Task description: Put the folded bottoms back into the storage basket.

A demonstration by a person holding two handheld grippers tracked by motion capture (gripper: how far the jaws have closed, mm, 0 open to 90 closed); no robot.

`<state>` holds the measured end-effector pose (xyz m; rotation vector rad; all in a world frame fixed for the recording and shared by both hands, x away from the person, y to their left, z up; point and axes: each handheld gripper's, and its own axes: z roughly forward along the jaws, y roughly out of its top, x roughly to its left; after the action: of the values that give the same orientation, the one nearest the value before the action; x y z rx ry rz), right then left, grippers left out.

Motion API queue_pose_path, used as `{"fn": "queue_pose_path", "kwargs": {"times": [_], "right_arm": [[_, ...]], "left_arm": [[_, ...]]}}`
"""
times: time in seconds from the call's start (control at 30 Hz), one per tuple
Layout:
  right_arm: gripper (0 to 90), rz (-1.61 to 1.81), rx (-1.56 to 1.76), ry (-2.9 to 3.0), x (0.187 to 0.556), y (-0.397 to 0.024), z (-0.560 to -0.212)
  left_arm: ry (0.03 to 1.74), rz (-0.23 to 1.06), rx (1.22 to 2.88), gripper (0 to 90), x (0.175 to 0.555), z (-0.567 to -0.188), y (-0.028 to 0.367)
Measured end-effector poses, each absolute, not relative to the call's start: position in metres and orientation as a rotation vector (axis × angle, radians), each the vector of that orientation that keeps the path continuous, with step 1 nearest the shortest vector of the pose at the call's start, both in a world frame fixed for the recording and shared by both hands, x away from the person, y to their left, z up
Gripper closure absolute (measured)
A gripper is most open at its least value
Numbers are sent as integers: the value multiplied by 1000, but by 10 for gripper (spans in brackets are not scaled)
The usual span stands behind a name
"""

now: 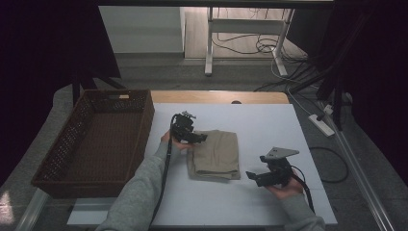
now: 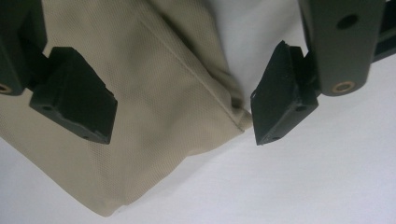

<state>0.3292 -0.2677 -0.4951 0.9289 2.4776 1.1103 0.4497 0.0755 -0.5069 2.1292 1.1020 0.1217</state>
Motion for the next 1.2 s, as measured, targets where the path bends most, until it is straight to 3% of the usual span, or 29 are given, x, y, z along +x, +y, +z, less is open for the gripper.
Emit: {"fn": "queue_pose_path", "kwargs": {"times": [1.03, 1.2], "right_arm": [[145, 1096, 933, 2487, 329, -267, -498], [145, 1095, 936, 2488, 329, -267, -498]], "left_arm": [[1082, 13, 2192, 167, 475, -527, 69], [1066, -8, 2193, 243, 474, -527, 69]]}}
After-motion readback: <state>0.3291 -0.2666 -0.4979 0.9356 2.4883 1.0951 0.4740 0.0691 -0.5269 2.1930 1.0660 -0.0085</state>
